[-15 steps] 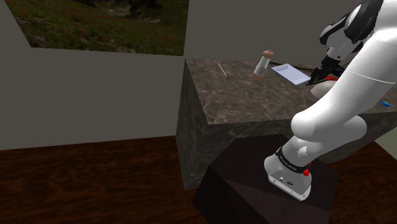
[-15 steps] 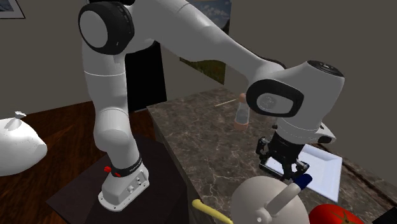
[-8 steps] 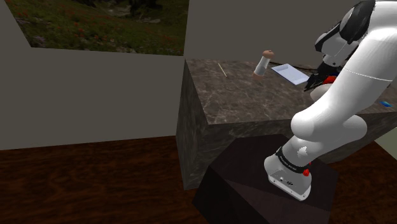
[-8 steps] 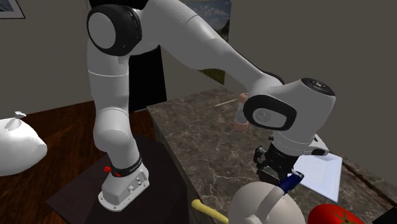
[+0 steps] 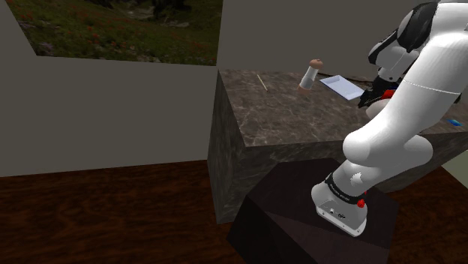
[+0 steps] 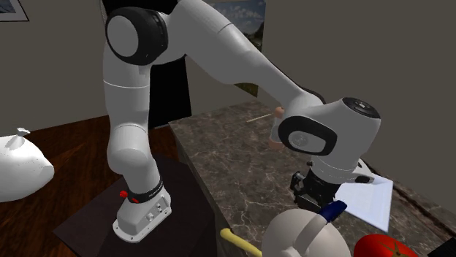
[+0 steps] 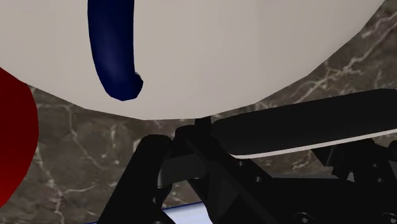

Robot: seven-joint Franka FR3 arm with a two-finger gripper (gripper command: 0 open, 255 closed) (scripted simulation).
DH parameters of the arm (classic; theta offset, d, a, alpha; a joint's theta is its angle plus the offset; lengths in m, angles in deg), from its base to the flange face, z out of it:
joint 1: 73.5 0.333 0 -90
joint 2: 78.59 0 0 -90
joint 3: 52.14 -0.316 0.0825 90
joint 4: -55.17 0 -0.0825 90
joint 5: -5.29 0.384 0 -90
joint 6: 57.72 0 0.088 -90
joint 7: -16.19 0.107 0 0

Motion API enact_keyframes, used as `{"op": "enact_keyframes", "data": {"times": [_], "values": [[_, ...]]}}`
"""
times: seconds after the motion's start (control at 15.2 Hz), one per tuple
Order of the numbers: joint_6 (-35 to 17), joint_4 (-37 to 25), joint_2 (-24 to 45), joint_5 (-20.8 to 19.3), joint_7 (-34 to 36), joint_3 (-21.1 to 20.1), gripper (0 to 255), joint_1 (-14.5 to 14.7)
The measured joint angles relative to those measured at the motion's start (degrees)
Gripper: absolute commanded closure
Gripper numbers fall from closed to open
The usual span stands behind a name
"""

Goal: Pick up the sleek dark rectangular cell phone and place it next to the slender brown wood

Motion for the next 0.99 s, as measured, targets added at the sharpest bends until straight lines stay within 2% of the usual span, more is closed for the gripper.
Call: {"op": "enact_keyframes", "data": {"times": [0.07, 0.13, 0.53, 0.79, 0.99], "values": [[-0.06, 0.05, -0.06, -0.1, 0.14, 0.05, 255, 0.05], [0.02, -0.03, 0.0, -0.06, 0.06, 0.05, 0, -0.01], [0.05, 0.26, 0.22, -0.09, 0.05, 0.03, 0, -0.03], [5.18, -2.91, -2.39, -2.47, 1.51, 0.97, 0, 0.43], [6.33, -3.53, -3.08, -3.08, 2.08, 1.07, 0, 0.7]]}}
